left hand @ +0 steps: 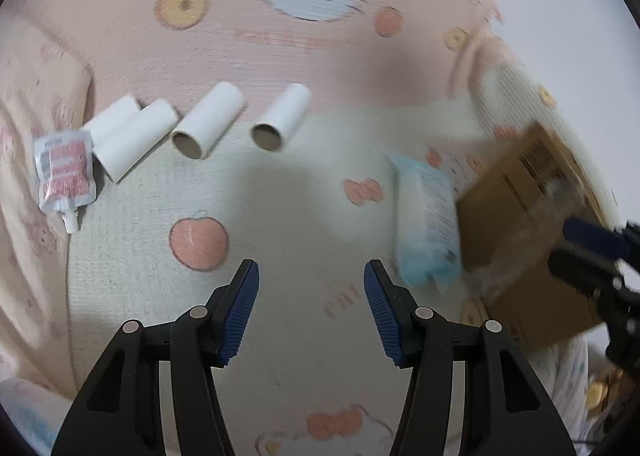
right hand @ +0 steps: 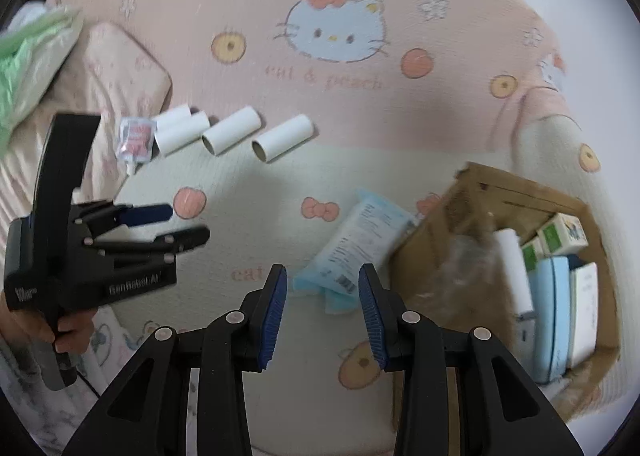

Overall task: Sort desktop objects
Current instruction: 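Move the left tool over to the white tubes on the blanket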

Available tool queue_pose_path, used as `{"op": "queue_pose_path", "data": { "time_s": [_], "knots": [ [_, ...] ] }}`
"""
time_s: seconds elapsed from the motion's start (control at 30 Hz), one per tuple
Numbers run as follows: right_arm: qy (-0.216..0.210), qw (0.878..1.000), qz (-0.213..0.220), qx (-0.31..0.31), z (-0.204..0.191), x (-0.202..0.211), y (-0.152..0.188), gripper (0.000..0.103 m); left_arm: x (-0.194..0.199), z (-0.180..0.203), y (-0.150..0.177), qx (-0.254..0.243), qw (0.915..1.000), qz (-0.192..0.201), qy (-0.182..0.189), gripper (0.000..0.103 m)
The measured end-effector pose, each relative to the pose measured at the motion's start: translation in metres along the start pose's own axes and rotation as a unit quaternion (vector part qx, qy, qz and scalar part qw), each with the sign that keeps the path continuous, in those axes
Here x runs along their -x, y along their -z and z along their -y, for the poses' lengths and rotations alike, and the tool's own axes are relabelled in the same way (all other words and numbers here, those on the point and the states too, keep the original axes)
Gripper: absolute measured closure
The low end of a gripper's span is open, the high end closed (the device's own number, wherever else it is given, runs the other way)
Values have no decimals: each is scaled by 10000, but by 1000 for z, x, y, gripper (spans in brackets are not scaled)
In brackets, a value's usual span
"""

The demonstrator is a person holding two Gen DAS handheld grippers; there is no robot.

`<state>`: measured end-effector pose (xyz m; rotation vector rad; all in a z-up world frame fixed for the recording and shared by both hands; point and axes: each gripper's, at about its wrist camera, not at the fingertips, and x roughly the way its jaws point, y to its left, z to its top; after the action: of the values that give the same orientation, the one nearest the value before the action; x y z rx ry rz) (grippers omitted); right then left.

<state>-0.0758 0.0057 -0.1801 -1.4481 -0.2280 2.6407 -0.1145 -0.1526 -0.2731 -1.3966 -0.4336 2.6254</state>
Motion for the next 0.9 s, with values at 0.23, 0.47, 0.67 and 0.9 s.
{"op": "queue_pose_path", "data": {
  "time_s": [0.23, 0.47, 0.67, 0.9],
  "knots": [
    [-36, 9998, -17, 173, -20, -42, -7, 69, -6, -35, -16, 854, 9952, 191, 445, 44],
    [-342, 9992, -139, 148, -26, -85, -29, 64, -37, -74, -37, 2047, 9683, -87, 1430, 38],
    [-737, 9968, 10, -322, -17, -109, -48, 40, -43, -69, -65, 1553, 9828, 422, 909, 36],
    [-690, 9954, 62, -664, -13, -131, -62, 40, -65, -46, -104, 702, 9890, 615, 1151, 36]
  ]
}}
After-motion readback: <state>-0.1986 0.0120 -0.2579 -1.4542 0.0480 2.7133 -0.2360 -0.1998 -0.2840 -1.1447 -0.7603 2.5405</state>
